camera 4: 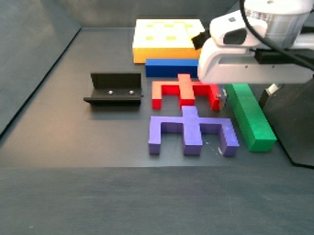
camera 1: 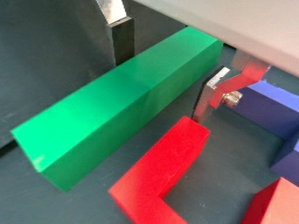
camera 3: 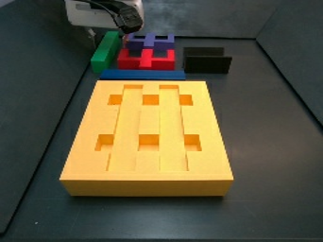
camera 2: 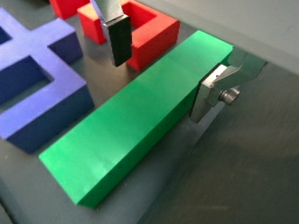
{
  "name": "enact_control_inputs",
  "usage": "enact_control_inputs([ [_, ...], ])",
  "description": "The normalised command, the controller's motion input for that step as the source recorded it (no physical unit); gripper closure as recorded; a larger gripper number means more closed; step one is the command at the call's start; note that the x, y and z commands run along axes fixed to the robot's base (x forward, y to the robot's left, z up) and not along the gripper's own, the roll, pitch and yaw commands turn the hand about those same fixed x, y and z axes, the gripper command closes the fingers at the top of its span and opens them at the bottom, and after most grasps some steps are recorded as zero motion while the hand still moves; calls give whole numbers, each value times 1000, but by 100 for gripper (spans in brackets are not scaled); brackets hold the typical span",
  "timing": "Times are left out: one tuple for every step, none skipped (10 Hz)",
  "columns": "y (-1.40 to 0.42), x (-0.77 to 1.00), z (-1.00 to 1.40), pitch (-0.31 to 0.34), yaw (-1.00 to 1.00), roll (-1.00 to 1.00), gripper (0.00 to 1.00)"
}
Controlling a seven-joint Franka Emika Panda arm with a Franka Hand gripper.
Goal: Pick up the green object. Move up. Move to above the board. Insert the green object.
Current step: Pick up the green object.
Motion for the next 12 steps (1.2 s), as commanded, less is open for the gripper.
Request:
enact_control_inputs([
  [100, 0, -211, 0, 0, 0, 0],
  [6, 0, -160, 0, 0, 0, 0],
  [0, 0, -123, 0, 0, 0, 0],
  [0, 0, -126, 0, -9, 0, 0],
  [0, -3, -103, 0, -57, 0, 0],
  [0, -40, -94, 0, -46, 0, 0],
  [0, -83, -71, 0, -57, -6, 0],
  [0, 0, 0, 0, 0, 0, 0],
  [0, 0, 0, 0, 0, 0, 100],
  [0, 0, 0, 0, 0, 0, 100],
  [0, 0, 0, 0, 0, 0, 100],
  [0, 0, 0, 0, 0, 0, 100],
])
